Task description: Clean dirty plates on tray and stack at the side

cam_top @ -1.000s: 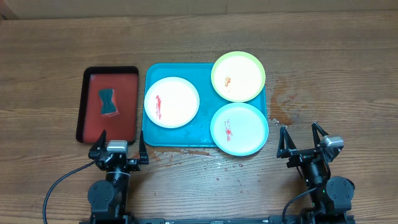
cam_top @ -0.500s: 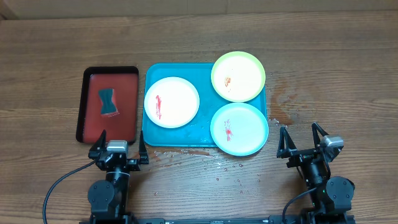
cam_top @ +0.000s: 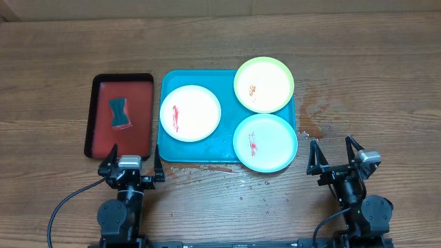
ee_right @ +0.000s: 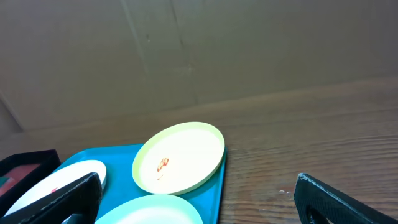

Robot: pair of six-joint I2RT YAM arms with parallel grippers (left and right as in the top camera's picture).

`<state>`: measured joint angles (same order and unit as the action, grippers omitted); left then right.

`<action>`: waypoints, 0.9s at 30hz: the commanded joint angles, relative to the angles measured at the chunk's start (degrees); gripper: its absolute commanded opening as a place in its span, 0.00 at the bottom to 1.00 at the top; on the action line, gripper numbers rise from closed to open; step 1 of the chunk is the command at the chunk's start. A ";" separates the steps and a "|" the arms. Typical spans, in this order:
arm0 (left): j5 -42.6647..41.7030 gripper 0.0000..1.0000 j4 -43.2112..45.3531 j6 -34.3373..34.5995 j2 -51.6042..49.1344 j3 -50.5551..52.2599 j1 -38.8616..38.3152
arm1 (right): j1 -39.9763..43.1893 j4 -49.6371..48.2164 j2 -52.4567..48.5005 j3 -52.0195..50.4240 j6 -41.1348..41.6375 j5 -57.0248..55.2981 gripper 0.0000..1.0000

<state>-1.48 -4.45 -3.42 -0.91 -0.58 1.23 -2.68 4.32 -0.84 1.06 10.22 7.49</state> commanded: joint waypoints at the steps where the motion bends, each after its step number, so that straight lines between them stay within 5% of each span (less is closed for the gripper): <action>1: 0.35 1.00 0.07 -0.63 0.68 0.31 0.24 | -0.22 -0.28 0.61 -0.59 -1.07 0.13 1.00; 12: -0.07 1.00 -0.76 0.66 0.63 -2.62 0.24 | -0.22 -0.15 0.50 -0.22 -1.07 4.24 1.00; 27: -3.39 1.00 -15.45 2.36 -11.15 -25.53 0.24 | -0.22 3.28 -8.02 13.75 -1.75 4.66 1.00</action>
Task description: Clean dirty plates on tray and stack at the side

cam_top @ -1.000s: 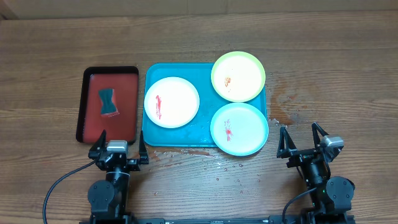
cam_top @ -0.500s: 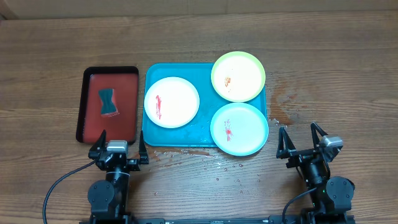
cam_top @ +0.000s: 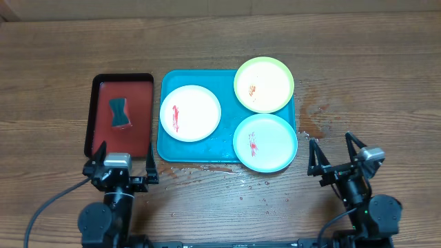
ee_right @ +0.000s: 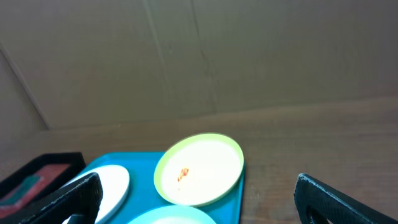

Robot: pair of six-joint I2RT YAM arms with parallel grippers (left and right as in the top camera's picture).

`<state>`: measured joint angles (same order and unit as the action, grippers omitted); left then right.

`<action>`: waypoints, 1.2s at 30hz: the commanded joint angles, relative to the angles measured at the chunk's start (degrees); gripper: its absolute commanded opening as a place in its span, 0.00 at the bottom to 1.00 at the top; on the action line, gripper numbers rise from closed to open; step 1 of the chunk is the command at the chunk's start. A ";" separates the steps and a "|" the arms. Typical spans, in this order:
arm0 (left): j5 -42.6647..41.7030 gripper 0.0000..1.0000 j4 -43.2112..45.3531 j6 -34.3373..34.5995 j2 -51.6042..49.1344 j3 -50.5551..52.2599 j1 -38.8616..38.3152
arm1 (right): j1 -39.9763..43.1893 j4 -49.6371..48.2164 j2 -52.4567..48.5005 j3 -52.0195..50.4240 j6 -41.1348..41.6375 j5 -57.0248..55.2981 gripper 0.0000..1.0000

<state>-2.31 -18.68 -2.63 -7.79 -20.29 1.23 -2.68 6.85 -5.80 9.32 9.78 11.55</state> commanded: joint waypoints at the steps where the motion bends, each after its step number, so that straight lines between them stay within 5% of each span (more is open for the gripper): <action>1: -2.67 1.00 -2.27 1.55 -6.21 -8.07 0.24 | -0.22 1.97 -4.94 7.67 -1.31 0.59 1.00; 14: -3.52 1.00 -31.52 1.53 -38.29 -48.30 0.24 | -0.22 24.52 -31.98 41.44 -1.31 0.57 1.00; 25: -11.85 1.00 -68.67 1.55 -69.53 -87.54 0.24 | -0.22 61.77 -61.88 77.40 -1.27 0.57 1.00; 31: -14.97 1.00 -71.19 1.36 -78.60 -91.14 0.24 | -0.22 59.43 -70.29 78.82 -0.83 9.84 1.00; 33: -15.43 1.00 -69.40 1.62 -82.44 -91.14 0.24 | -1.90 53.94 -75.54 78.77 -0.55 18.32 0.83; 36: -15.04 1.00 -69.72 0.94 -84.63 -91.14 0.24 | -6.21 51.36 -80.15 78.77 3.39 15.41 0.78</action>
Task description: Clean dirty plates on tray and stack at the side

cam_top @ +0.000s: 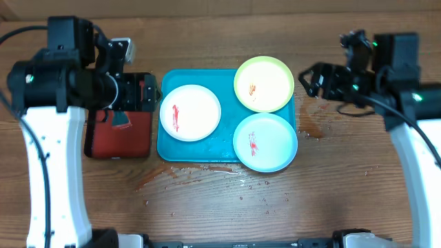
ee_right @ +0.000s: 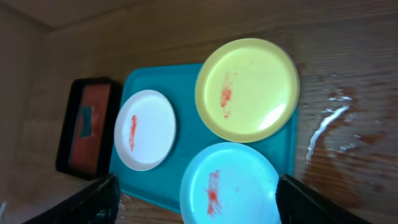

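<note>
Three dirty plates lie on the teal tray (cam_top: 227,157): a white plate (cam_top: 190,113) with a red smear, a yellow-green plate (cam_top: 264,84) with an orange smear, and a light blue plate (cam_top: 265,142) with a red smear. The right wrist view shows the yellow-green plate (ee_right: 247,89), white plate (ee_right: 145,129) and blue plate (ee_right: 230,186). My right gripper (ee_right: 199,214) hangs high above the tray's right side, open and empty. My left gripper (cam_top: 134,93) is raised over the black tray (cam_top: 117,148); its fingers are hidden under its body. The teal sponge (ee_right: 87,118) lies in that black tray.
Wet patches mark the wooden table to the right of the teal tray (cam_top: 311,120) and in front of it (cam_top: 200,176). A cardboard wall runs along the table's far edge.
Both arms were low at the table's near edge. They now stand raised and reached forward, the left over the black tray and the right beside the yellow-green plate. Plates and sponge lie as before.
Both grippers stood open and low at the near edge in the first two moments, the left one a little further left in the second. Now both arms are up over the work area. Nothing on either tray has moved.
</note>
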Robot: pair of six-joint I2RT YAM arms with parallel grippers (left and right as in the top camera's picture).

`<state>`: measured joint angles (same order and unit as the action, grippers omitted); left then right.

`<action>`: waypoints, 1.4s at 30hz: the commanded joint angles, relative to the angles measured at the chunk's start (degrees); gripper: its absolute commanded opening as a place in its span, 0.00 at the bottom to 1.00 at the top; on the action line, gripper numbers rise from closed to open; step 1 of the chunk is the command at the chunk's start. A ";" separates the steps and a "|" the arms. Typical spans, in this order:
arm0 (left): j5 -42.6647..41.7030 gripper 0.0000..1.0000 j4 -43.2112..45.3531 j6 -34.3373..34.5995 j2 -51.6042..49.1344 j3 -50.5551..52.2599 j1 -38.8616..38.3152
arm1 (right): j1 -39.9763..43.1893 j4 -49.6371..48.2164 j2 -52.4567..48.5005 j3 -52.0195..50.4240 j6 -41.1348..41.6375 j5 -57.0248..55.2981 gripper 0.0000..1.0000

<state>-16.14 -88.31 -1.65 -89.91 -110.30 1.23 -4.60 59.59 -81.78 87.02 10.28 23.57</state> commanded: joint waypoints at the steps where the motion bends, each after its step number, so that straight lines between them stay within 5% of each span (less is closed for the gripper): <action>1: -1.01 1.00 0.15 -0.09 -2.95 -1.14 0.26 | -5.81 -2.03 -5.64 1.07 4.09 1.99 0.77; 8: 23.67 0.98 0.33 14.58 -4.39 -1.14 0.35 | -19.56 -7.76 -18.21 1.14 12.81 -11.43 0.65; 12: 32.98 0.93 1.20 16.94 -4.61 -1.14 0.35 | -24.44 -11.89 -24.68 1.14 15.50 -16.57 0.57; 17: 33.07 0.92 3.15 16.92 -5.11 -1.14 0.35 | -28.15 -18.16 -32.61 1.14 15.50 -17.99 0.41; 26: 31.54 0.88 2.95 15.06 -11.41 -1.07 1.66 | -31.15 -26.93 -40.46 1.14 17.03 -20.15 0.25; 38: 30.69 0.80 2.89 12.31 -19.74 -1.07 4.70 | -31.45 -27.15 -43.63 1.07 18.51 -20.35 0.04; 42: 28.61 0.65 2.91 9.84 -22.71 -1.07 5.05 | -31.45 -26.47 -44.78 1.07 18.51 -20.17 0.04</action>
<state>14.09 -85.52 11.53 -109.89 -110.32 5.67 -35.66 32.40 -124.07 87.39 28.91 4.03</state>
